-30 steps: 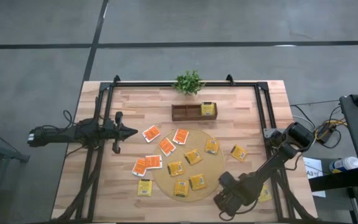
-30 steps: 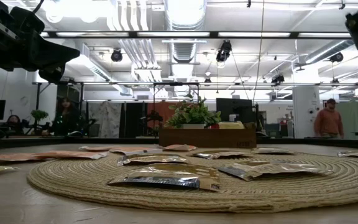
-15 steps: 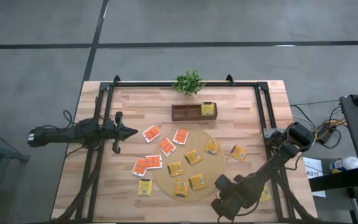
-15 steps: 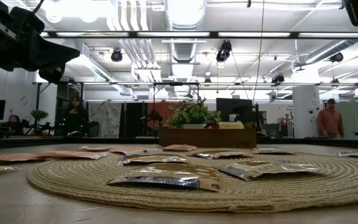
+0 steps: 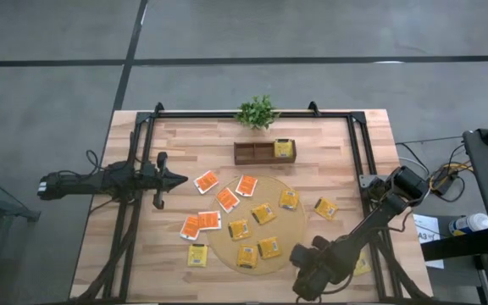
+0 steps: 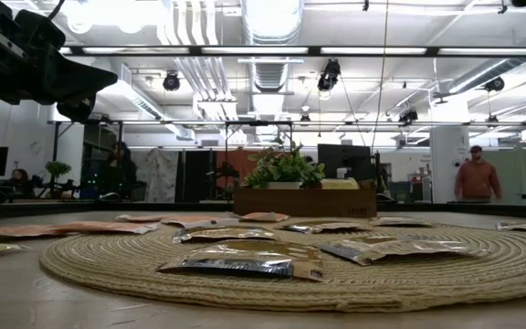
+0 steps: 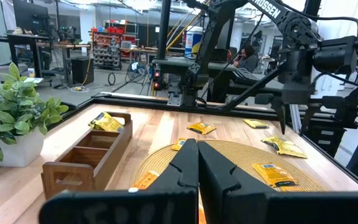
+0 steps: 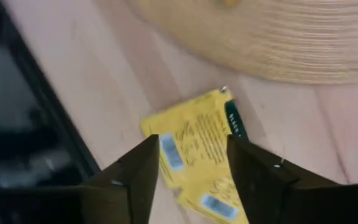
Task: Pick & Place Tea
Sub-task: Put the yellow tea bag into the right section of the wooden organizer
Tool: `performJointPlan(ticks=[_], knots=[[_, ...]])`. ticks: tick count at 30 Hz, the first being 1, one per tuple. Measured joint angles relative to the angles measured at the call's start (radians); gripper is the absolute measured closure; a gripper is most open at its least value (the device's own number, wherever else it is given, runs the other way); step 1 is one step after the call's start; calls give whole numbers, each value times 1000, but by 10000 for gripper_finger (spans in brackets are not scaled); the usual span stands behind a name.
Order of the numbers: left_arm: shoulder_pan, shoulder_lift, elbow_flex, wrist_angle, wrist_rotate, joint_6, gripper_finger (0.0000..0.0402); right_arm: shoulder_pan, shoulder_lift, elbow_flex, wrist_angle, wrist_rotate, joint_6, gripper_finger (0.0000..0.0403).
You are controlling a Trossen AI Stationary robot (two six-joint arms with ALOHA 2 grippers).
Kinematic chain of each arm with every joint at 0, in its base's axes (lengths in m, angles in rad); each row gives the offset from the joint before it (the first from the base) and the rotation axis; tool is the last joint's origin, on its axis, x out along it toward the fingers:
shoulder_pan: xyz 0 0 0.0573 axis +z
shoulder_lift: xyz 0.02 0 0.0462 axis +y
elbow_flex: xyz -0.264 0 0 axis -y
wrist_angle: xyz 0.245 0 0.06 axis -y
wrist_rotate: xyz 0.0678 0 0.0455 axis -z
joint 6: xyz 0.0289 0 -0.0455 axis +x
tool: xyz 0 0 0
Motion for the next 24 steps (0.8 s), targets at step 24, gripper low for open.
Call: performJointPlan(ticks=[24], knots=[[0,0,0,0,0,0,402,-4,1,-102,157,-164,-619,196]])
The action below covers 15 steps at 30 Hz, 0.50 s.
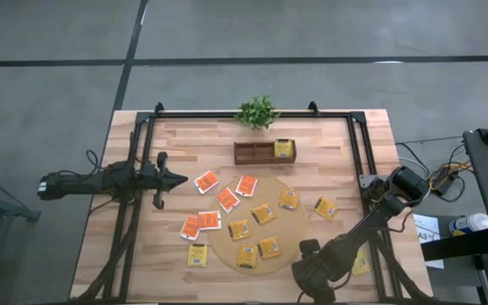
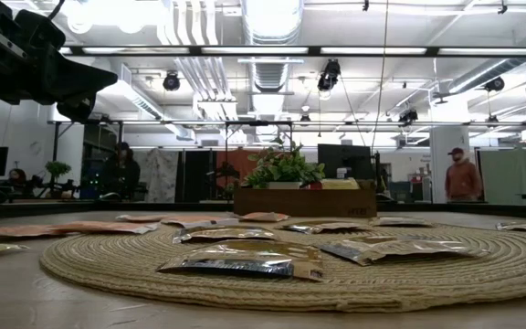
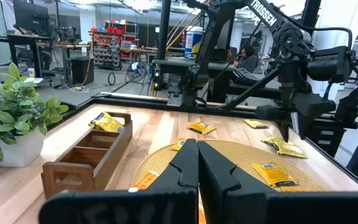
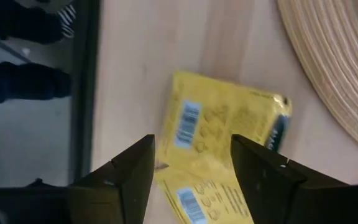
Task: Pick & Place Tea
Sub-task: Put the yellow tea bag into the right section of the wooden organizer
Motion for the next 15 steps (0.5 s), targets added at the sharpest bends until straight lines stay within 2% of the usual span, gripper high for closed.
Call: performJointPlan(ticks=[15], knots=[[0,0,0,0,0,0,402,-24,4,-58,5,33,8,200]])
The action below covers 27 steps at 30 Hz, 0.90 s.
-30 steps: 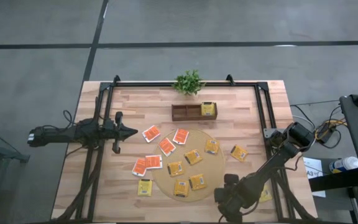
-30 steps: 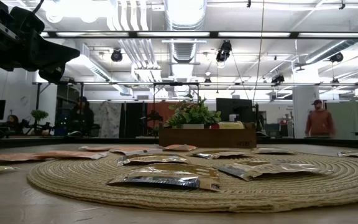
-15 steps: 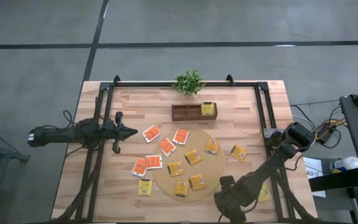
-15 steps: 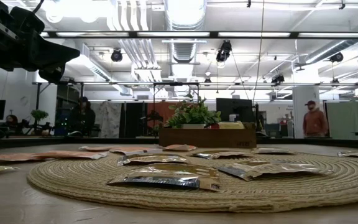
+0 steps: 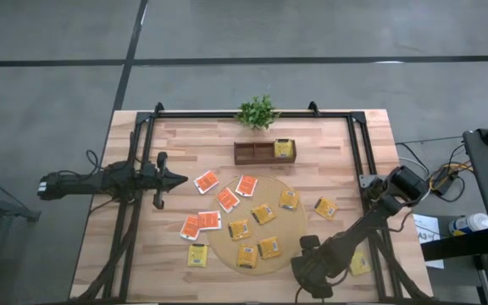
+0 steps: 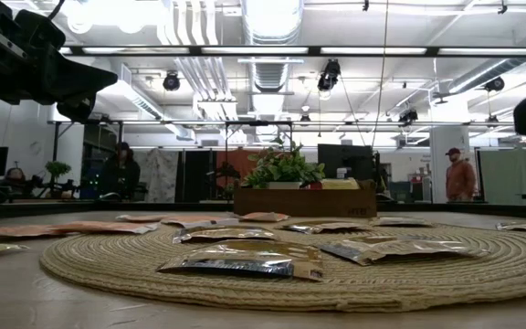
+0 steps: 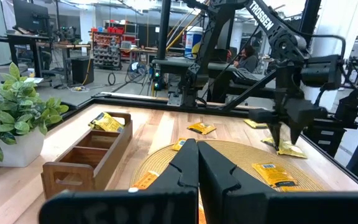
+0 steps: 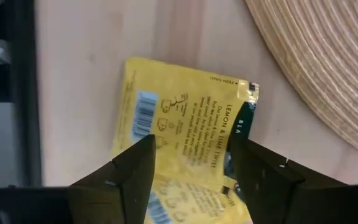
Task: Pick & Place Tea
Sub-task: Put the yellow tea bag into the right section of the wooden organizer
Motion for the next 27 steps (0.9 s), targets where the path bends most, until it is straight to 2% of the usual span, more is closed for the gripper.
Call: performJointPlan(ticks=[8,11,23,27], knots=[[0,0,0,0,0,0,402,-16,0,-43,29,3,-8,200],[0,0,0,0,0,0,402,-20,-3,-60,58,1,-8,213],[0,0,0,1,0,0,402,-32,-4,-83,67,-9,-8,349],[0,0,0,1,0,0,402,-38,-4,-84,70,-13,-12,380]])
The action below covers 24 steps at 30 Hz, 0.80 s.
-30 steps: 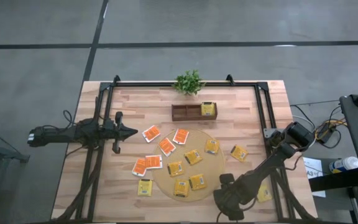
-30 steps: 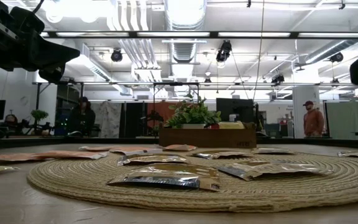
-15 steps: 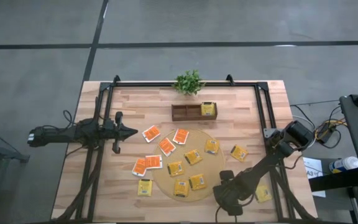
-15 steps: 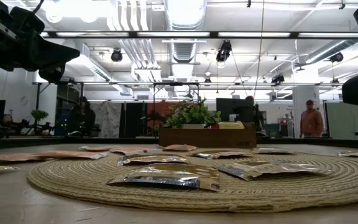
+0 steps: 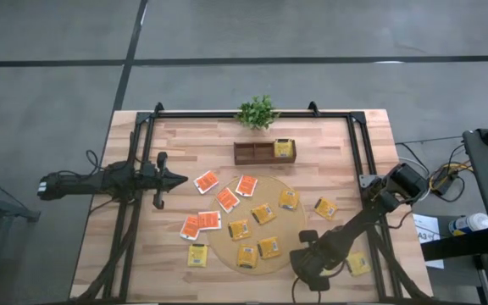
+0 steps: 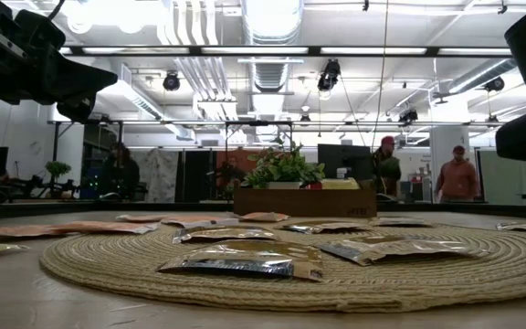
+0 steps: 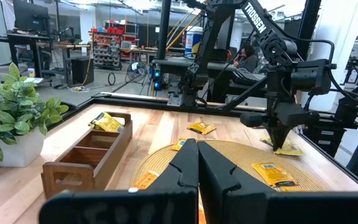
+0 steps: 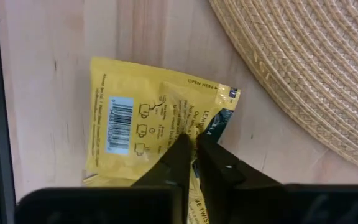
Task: Pick & Place Tea
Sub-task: Put the yellow tea bag into the right section of the wooden organizer
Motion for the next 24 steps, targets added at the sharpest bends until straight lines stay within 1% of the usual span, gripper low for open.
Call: performJointPlan(ticks=[2,6,11,16,20,24], knots=[[0,0,0,0,0,0,402,-1,0,0,0,0,-12,390],[0,0,0,0,0,0,402,-1,-4,8,-16,1,-19,394],[0,0,0,0,0,0,402,-11,-29,40,-117,38,-26,394],[0,0,0,0,0,0,402,-31,-63,102,-298,155,-31,394],[0,0,0,0,0,0,402,-53,-79,149,-414,278,-41,394],[0,0,0,0,0,0,402,-97,-80,188,-523,423,-53,394]])
